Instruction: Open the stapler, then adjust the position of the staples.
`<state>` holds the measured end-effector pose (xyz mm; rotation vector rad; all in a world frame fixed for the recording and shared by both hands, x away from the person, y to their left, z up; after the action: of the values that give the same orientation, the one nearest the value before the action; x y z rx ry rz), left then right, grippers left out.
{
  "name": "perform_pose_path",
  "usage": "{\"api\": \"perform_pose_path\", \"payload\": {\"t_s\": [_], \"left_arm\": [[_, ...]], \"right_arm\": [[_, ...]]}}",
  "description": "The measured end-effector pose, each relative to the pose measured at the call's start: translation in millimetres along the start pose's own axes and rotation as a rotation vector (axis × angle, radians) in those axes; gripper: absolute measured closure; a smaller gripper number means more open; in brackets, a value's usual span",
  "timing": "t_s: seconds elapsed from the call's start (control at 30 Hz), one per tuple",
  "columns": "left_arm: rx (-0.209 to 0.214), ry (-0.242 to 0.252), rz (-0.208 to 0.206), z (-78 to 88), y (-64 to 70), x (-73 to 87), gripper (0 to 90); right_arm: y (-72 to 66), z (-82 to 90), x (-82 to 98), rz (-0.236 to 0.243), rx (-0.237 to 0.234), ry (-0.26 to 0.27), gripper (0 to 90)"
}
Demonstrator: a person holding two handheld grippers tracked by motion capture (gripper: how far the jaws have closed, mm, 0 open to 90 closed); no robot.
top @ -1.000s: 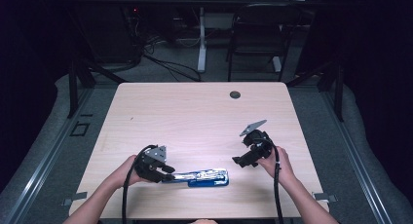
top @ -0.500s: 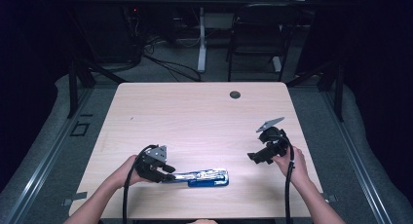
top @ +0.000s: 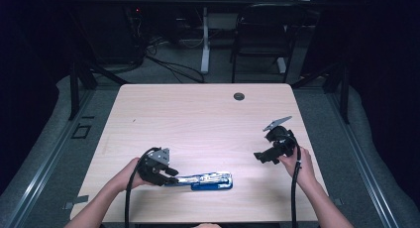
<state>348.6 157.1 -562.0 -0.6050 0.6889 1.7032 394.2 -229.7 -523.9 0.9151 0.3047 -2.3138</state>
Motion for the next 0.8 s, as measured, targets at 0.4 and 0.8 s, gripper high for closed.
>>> {"api": "perform_pose_path", "payload": {"t_s": [0.4,0.8], "left_arm": [[0.000,0.000,0.003,-0.1,0.0,0.0,66.6],[0.003,0.002,0.003,-0.9,-0.1,-0.5,66.6]], "right_arm": [[13.5,3.7,-1.0,-0.034,0.024,-0.016,0.0],[30.0,-4.1,-0.9,-0.086,0.031,-0.048,2.2]]}}
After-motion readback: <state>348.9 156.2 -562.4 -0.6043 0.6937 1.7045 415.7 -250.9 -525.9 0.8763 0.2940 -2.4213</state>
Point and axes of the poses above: each handheld gripper's, and its own axes: z roughly backward along the jaws, x roughly out of its underside, y roughly to its right, the point moved 3 cm from there along -z, roughly forward along the jaws, and after that the axes turned 10 degrees about y, right-handed, at the moved point
